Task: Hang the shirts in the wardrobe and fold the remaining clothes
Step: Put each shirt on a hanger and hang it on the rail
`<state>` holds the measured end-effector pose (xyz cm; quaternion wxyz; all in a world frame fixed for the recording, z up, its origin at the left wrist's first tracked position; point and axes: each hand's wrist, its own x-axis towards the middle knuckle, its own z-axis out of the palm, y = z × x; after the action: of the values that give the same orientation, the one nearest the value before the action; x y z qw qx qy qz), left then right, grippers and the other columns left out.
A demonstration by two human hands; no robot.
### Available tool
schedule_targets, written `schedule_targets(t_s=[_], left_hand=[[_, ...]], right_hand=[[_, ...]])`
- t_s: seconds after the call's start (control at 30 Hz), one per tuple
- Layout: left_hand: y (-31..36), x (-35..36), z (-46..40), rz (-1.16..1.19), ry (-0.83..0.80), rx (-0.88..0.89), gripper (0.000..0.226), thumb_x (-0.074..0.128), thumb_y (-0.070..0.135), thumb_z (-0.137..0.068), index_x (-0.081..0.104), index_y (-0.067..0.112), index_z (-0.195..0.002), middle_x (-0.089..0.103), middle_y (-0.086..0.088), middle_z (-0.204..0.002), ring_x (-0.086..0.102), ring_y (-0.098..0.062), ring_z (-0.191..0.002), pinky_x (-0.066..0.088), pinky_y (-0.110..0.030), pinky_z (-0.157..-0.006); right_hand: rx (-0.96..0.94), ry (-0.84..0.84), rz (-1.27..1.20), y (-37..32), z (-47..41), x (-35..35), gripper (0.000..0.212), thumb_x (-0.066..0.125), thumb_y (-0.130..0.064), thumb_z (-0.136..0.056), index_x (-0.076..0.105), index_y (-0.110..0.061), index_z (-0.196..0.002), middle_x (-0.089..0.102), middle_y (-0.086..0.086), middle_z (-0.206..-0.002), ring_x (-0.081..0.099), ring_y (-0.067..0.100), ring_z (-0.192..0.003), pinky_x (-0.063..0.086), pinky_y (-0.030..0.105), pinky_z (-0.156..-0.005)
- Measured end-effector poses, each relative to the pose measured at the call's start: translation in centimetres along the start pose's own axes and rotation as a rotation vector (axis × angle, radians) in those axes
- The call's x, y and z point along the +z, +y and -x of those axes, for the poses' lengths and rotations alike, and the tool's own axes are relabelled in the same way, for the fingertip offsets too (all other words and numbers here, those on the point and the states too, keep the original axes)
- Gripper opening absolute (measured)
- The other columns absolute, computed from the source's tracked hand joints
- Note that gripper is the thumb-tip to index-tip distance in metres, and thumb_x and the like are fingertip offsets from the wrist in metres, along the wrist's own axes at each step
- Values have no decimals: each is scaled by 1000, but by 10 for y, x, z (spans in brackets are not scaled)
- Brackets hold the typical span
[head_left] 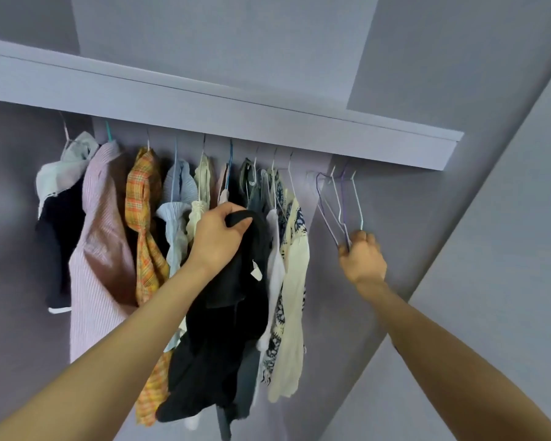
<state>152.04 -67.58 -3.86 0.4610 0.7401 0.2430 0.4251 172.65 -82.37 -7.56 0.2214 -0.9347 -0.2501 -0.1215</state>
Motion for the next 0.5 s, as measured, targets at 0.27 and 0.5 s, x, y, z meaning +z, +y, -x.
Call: schedule_targets(t_s=[0.27, 0.5], left_hand=[[-18, 14, -10, -98, -4, -42, 6, 60, 7, -88, 62, 13, -89, 62, 0, -86, 57, -12, -82, 40, -13, -71], [-16, 16, -5, -151, -39, -31, 6, 61, 8, -88, 62, 13, -89, 63, 1, -86, 57, -14, -83, 38, -14, -72]], right_hand=[[31, 70, -8, -10, -43, 26, 28, 41, -19, -94, 53, 0, -110, 63, 24, -107, 57, 42, -104, 46, 42, -80], [-17, 115, -243, -25, -39, 19, 30, 30, -18, -100, 52, 2, -109, 64, 27, -99, 59, 44, -95, 42, 40, -73]])
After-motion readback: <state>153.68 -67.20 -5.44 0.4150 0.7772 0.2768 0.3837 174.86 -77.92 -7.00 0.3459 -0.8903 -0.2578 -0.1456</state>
